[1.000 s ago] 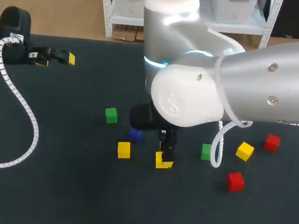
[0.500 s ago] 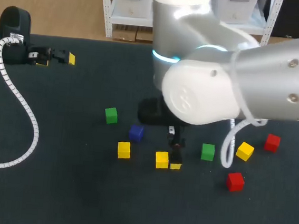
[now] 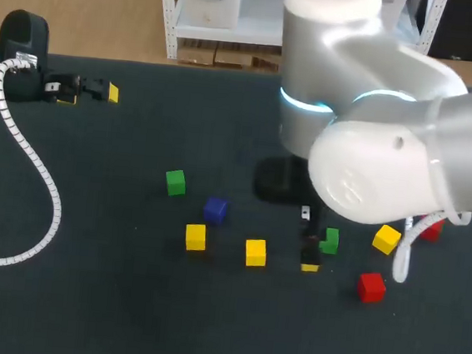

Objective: Place the blue cubes, place green cubes on the blue cubes, place the yellow cubes on the green cubes, then place the red cubes on the yellow cubes, and place purple cube on the red cubes.

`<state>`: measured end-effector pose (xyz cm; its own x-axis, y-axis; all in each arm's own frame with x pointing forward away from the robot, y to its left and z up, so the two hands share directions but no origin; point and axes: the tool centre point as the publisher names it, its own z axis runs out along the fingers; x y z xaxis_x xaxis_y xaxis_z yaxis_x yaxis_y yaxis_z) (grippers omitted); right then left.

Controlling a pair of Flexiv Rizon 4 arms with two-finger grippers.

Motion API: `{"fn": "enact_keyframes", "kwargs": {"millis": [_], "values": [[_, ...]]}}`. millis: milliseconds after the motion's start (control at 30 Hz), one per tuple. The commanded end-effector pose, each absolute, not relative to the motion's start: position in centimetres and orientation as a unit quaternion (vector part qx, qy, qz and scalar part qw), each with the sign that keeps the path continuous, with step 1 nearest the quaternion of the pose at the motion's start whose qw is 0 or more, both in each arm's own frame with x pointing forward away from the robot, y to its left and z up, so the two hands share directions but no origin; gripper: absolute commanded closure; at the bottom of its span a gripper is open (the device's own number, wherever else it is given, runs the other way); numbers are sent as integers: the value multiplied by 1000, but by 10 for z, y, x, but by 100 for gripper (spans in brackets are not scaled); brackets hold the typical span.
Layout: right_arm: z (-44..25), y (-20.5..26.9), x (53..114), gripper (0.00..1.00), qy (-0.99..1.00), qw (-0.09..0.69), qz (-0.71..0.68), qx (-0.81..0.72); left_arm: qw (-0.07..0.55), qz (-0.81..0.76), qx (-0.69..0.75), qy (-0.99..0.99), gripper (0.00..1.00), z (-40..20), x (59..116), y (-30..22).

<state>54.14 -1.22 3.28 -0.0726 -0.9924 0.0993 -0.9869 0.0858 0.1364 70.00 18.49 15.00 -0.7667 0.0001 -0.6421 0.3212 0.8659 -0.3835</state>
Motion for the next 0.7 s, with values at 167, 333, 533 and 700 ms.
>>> {"fn": "enact_keyframes", "kwargs": {"millis": [167,333,533,700], "values": [[38,-26,548,0,-741,73,3,668,330,-243,88,908,0,150,700,185],[26,-32,555,0,-745,78,-8,663,330,-243,88,908,0,150,700,185],[15,-37,558,0,-747,81,-20,660,330,-243,88,908,0,150,700,185],[10,-38,561,1,-741,84,-15,666,330,-243,88,908,0,150,700,185]]}}
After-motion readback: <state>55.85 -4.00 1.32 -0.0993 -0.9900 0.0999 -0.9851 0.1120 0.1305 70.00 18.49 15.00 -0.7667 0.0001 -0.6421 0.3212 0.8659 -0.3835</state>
